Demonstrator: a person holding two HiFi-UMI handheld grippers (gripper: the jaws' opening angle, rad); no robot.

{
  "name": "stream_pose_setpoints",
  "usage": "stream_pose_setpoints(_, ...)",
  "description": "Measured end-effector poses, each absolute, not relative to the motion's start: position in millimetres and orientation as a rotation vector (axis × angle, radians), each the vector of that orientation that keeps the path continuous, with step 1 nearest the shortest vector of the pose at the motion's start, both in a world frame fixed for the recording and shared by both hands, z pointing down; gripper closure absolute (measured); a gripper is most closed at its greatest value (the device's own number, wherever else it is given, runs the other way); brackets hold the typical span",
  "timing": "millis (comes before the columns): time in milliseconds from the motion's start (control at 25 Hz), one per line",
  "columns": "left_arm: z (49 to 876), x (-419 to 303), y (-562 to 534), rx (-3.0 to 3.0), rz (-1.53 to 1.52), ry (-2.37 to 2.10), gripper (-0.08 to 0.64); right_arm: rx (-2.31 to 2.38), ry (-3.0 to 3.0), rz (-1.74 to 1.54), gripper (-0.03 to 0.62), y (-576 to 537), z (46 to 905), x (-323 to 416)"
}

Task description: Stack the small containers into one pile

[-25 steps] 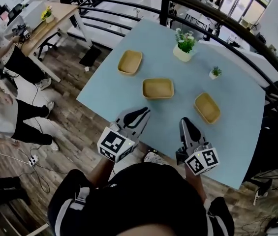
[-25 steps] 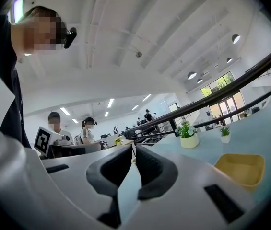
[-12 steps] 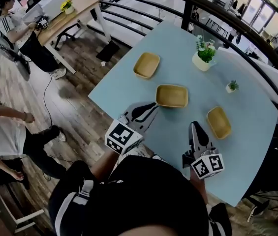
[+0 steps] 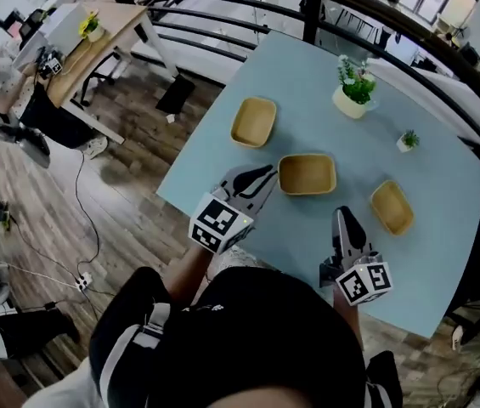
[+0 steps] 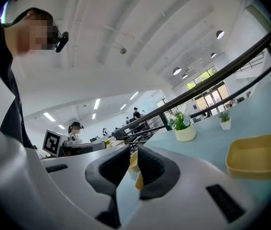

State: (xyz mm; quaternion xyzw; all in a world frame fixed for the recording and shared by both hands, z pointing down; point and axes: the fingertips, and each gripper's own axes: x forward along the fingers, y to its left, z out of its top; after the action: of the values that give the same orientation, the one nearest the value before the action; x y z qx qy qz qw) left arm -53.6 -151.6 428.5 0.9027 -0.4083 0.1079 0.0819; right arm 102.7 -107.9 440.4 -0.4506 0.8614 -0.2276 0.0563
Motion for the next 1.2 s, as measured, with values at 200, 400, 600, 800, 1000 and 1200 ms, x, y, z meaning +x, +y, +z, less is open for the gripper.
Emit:
stream_pose_setpoints(200, 445, -71, -182, 2.716, 0.389, -1.135, 0.531, -1.479, 2.575, -0.724, 0.537, -121, 452, 84)
stream_pose_setpoints(400, 477, -57, -208, 2.721, 0.453, -0.942, 0.445, -1.621, 2.492, -0.763, 0.537, -134, 472, 85)
stream_pose_setpoints(600, 509, -40, -218, 2.733, 0.557, -0.736, 0.423, -1.725, 2.412, -0.872, 0.523, -137, 499, 74)
stream_pose_setpoints(800, 552, -20, -229, 2.686, 0.716, -0.633, 0.367, -1.789, 2.358, -0.987, 0.491, -144, 530, 70)
stream_pose_setpoints(1000, 581, -5, -231, 2.693, 0.858, -0.542, 0.353, -1.814, 2.311, -1.135, 0.442, -147, 559, 61)
stream_pose_setpoints(1200, 599, 2, -232, 2.708, 0.985, -0.511, 0.348, -1.820, 2.219, -1.259, 0.423, -147, 579, 59)
